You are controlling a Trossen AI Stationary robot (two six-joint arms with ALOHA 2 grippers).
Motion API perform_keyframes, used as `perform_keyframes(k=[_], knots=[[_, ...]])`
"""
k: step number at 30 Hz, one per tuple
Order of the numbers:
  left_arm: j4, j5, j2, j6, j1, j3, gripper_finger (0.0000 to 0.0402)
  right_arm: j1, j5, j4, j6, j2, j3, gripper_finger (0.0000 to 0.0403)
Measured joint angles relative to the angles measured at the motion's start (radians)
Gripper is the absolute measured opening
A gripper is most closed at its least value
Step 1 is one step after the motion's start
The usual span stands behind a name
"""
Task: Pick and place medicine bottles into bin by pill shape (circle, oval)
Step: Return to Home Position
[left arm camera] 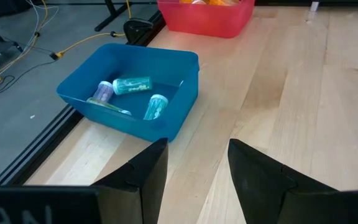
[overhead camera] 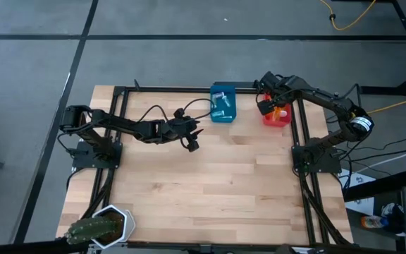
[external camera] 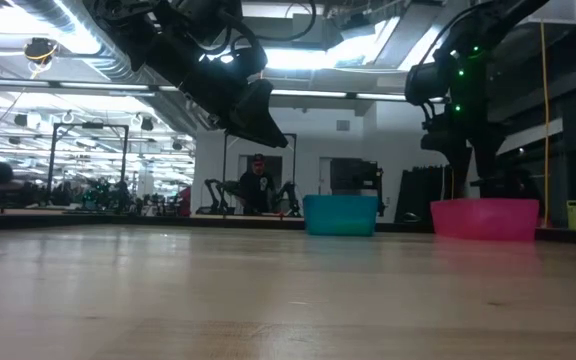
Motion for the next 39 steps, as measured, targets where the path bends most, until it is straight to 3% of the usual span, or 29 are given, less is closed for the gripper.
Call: perform_keyframes(k=[11, 21, 24, 27, 31, 36, 39], knots=[[0.000, 0.000, 0.000, 0.005, 0.000, 0.000, 0.0163, 0.044, 0.000, 0.014, -0.053, -0.037, 0.000, 0.0271], [-0.005, 0.000, 0.000, 0.059, 0.000, 0.000, 0.0163, 0.185, 0.000, 0.008, -0.031, -0.251, 0.000, 0.0271], [-0.038, -0.016, 0.000, 0.200, 0.000, 0.000, 0.0163, 0.248, 0.000, -0.001, 0.023, -0.320, 0.000, 0.0271], [-0.090, -0.052, -0.015, 0.208, -0.007, 0.000, 0.0163, 0.311, -0.001, -0.005, 0.052, -0.380, 0.000, 0.0271], [-0.131, -0.068, -0.102, 0.167, -0.032, 0.000, 0.0163, 0.385, 0.000, -0.005, 0.059, -0.438, 0.000, 0.0271], [-0.337, -0.070, -0.252, 0.045, -0.078, -0.002, 0.0163, 0.443, 0.000, -0.006, 0.082, -0.468, 0.000, 0.0271], [-0.357, -0.099, -0.334, 0.016, -0.104, -0.058, 0.0163, 0.468, 0.001, -0.008, 0.085, -0.469, 0.000, 0.0271]])
